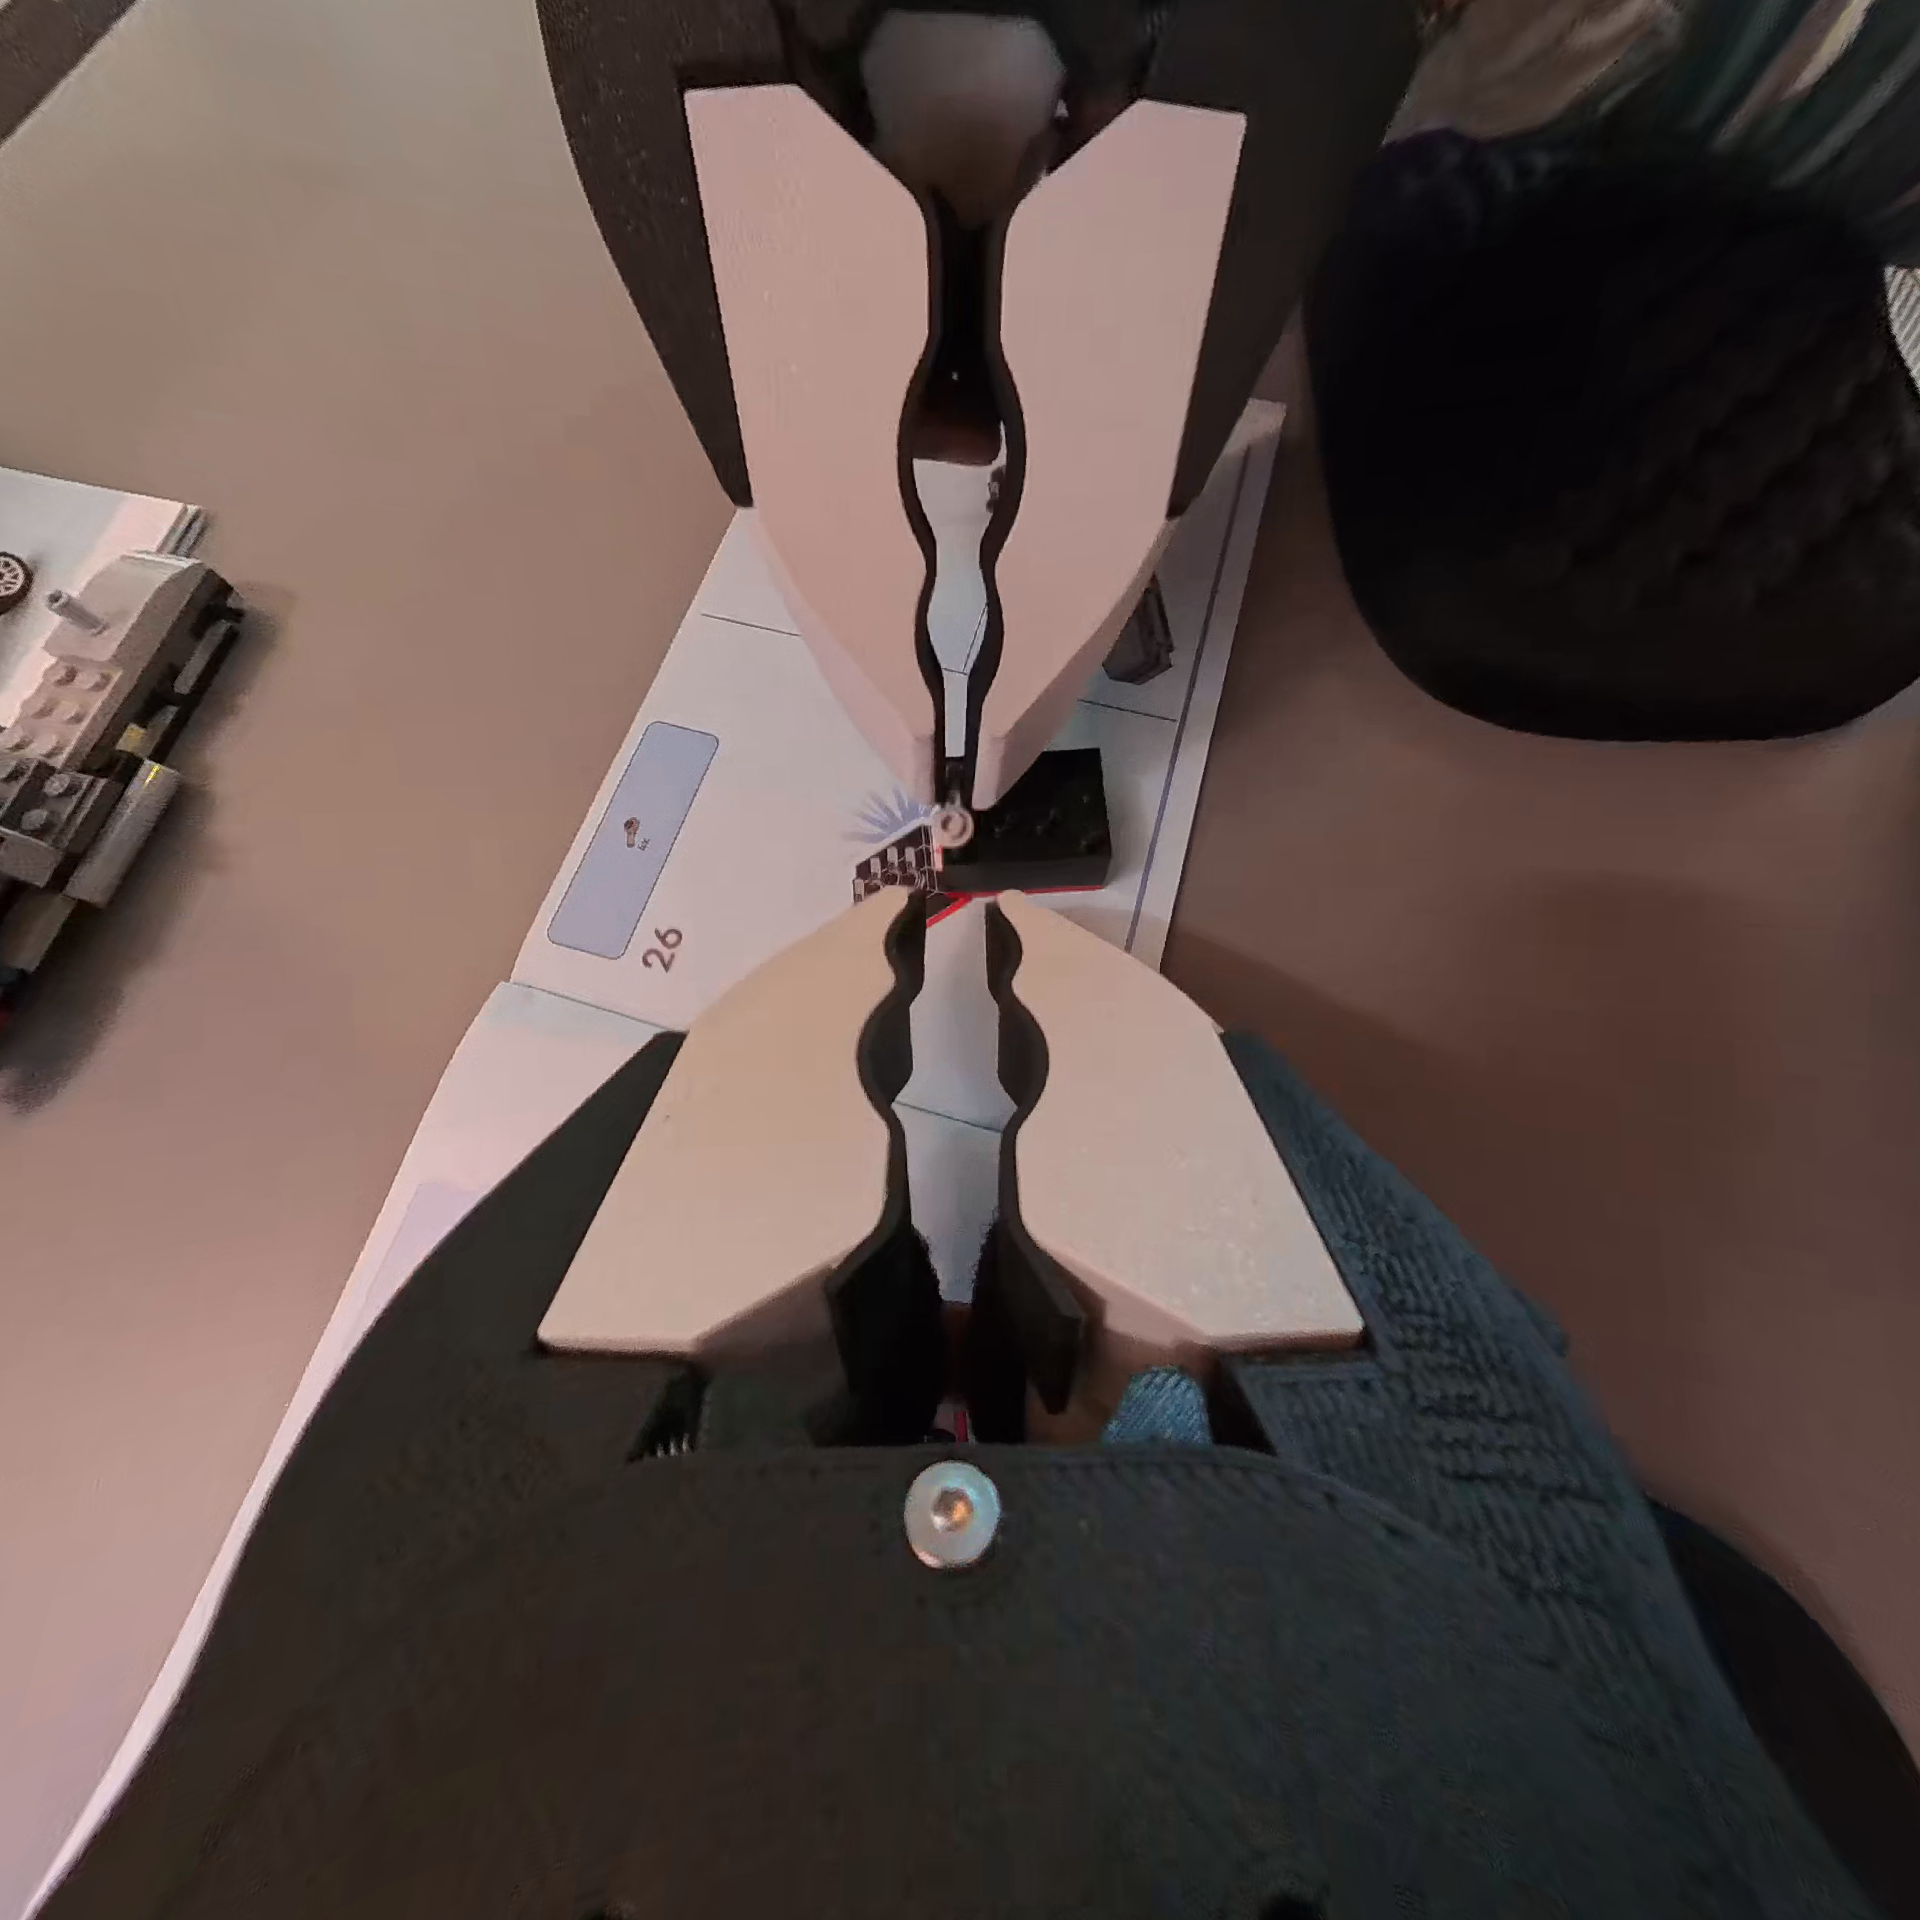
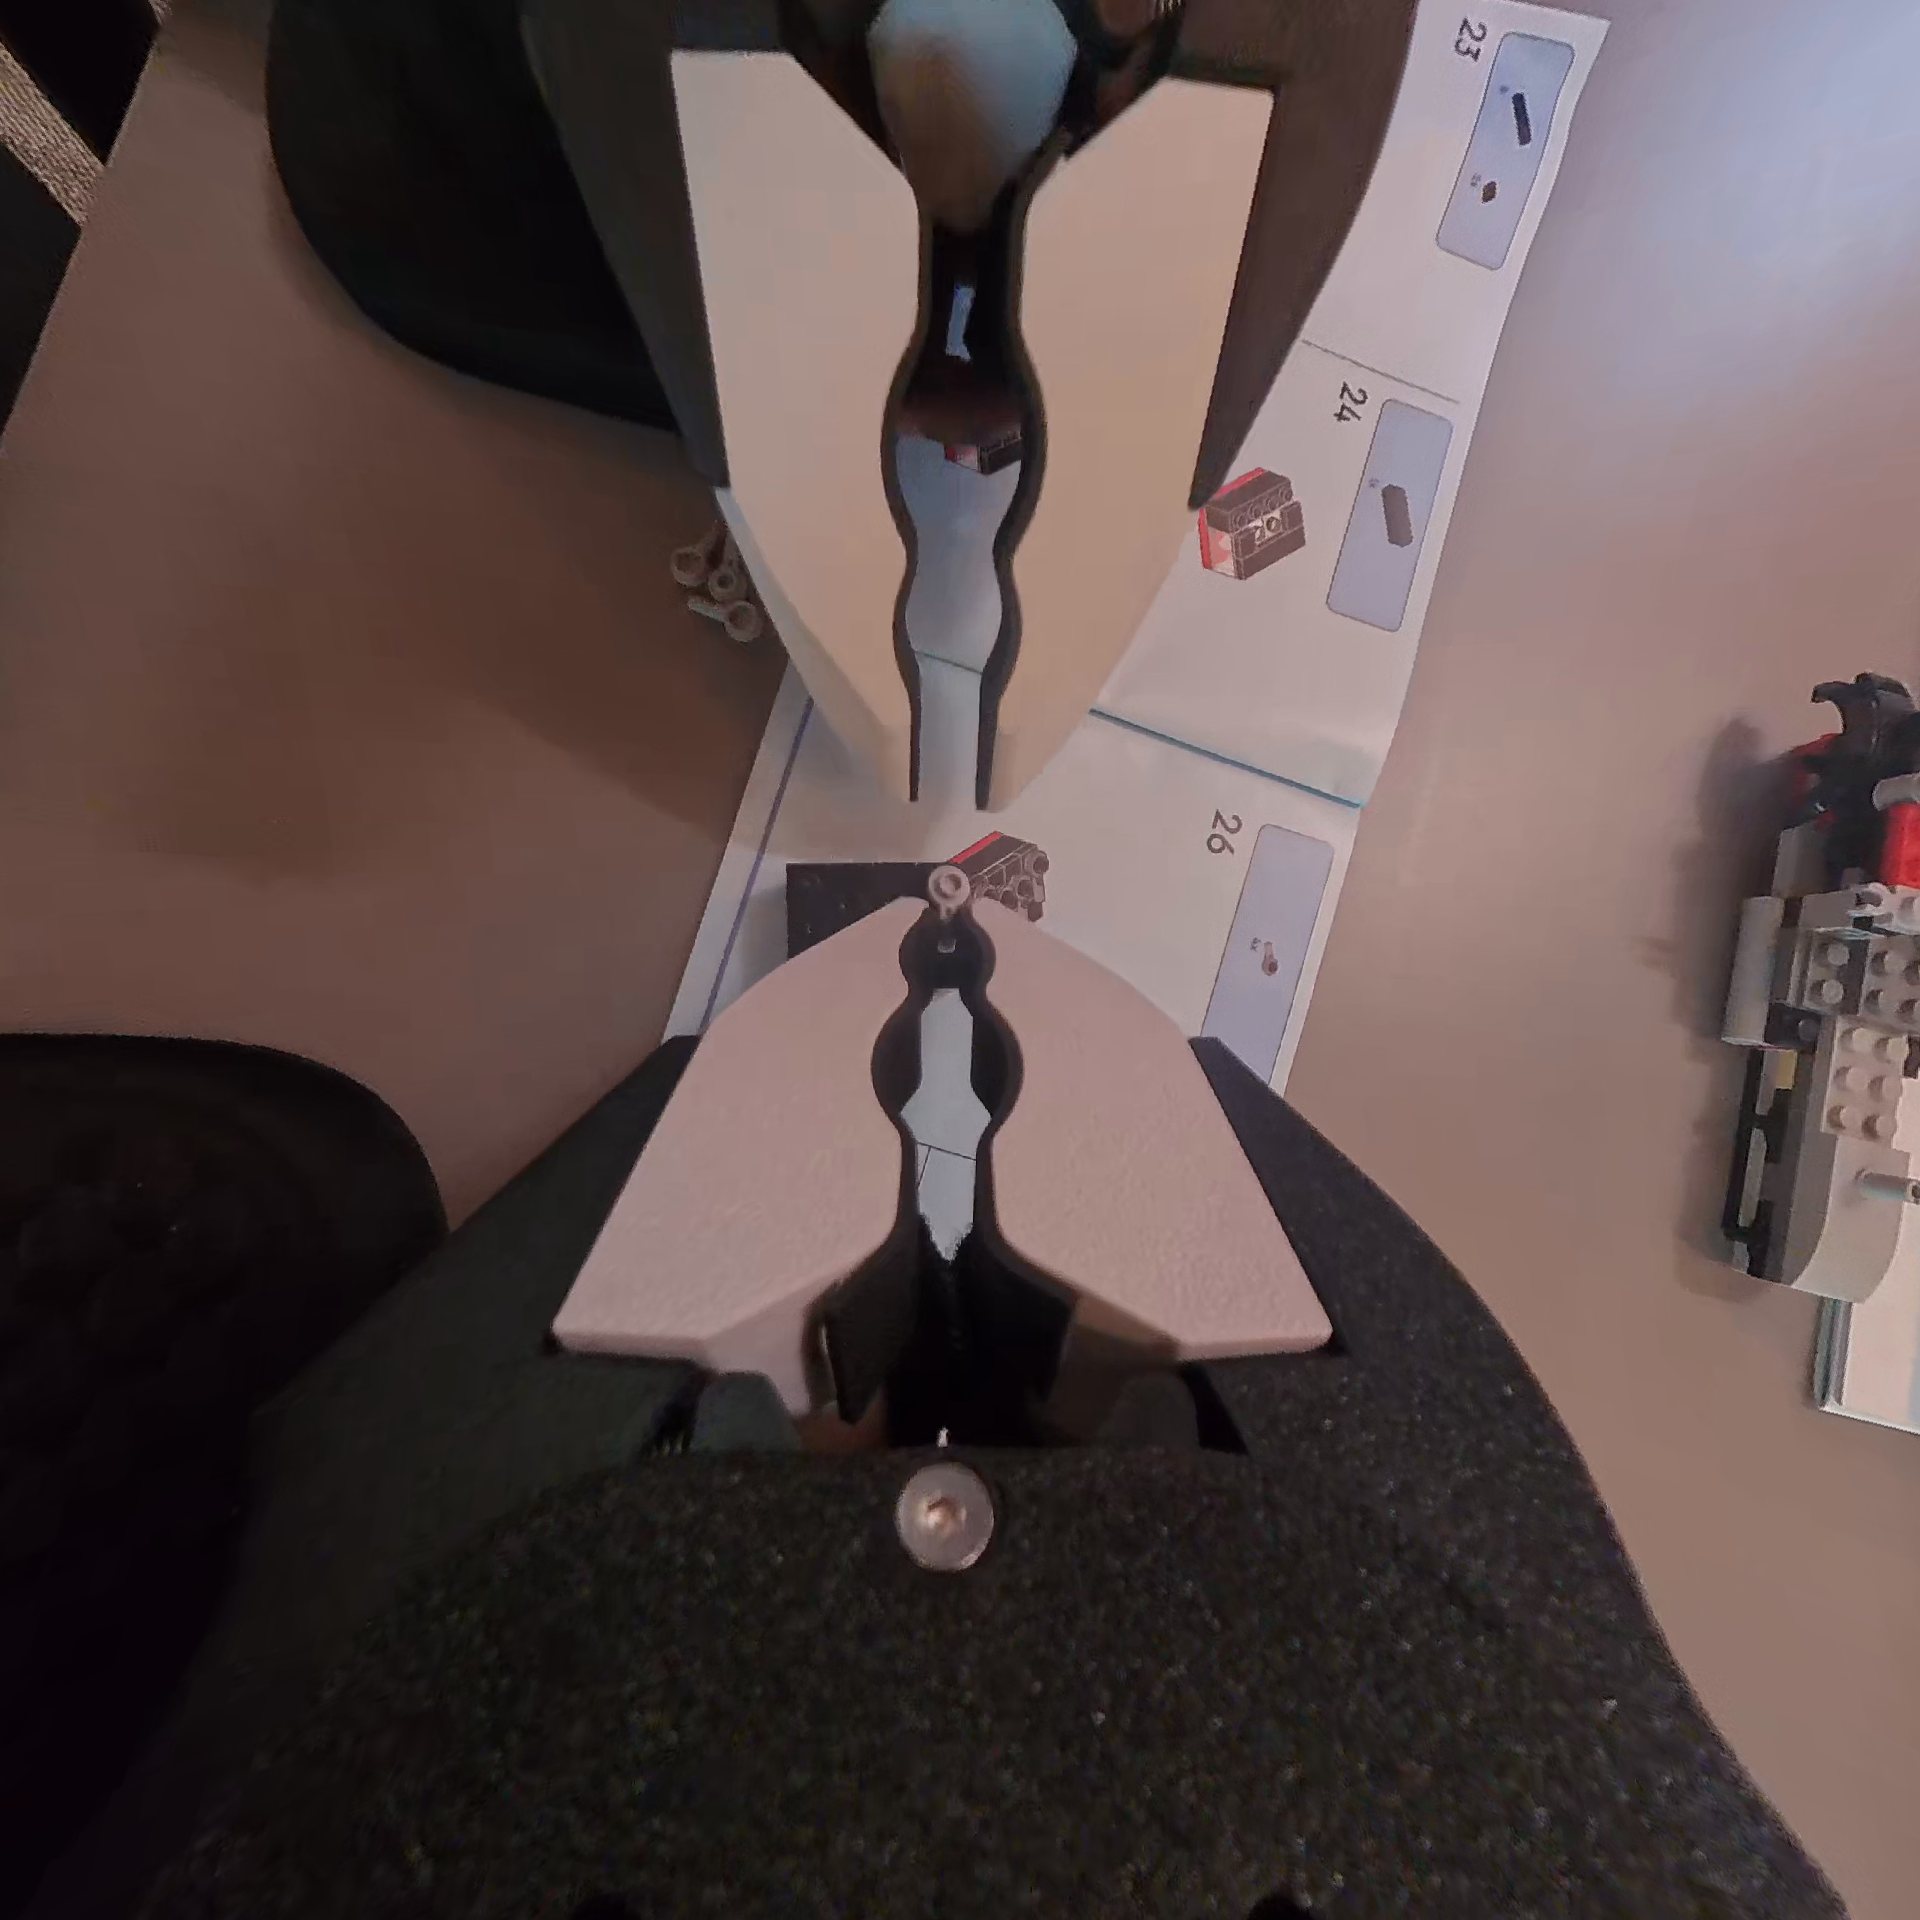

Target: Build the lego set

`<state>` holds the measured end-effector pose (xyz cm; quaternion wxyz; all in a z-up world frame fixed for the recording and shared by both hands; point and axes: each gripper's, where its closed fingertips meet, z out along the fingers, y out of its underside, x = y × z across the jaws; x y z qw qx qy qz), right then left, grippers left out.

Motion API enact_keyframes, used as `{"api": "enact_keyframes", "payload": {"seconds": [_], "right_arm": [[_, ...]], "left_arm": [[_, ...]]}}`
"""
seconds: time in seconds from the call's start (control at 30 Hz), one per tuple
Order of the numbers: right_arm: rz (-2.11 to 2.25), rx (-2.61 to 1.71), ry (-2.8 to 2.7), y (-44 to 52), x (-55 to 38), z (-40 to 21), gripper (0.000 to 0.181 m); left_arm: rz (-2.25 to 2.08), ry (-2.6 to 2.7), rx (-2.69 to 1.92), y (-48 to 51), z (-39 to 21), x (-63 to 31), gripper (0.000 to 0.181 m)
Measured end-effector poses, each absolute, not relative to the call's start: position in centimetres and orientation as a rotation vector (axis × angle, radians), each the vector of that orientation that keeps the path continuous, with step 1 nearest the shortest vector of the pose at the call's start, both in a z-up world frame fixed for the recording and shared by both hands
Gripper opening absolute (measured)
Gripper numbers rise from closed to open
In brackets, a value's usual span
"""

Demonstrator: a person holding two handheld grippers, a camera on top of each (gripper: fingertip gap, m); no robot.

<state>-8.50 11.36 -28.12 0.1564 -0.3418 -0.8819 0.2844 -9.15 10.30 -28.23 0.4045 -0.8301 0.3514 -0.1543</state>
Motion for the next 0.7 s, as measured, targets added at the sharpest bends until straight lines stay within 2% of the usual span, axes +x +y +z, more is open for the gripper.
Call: {"api": "enact_keyframes", "payload": {"seconds": [0.5,0.7], "right_arm": [[0.913,-1.092,-2.443,12.7,-8.7,-27.5,0.004],[0.909,-1.114,-2.485,13.3,-9.2,-29.3,0.005]], "left_arm": [[-0.408,0.815,-2.068,10.9,-27.7,-9.5,0.011],[-0.395,0.742,-2.053,11.3,-27.3,-10.3,0.011]]}}
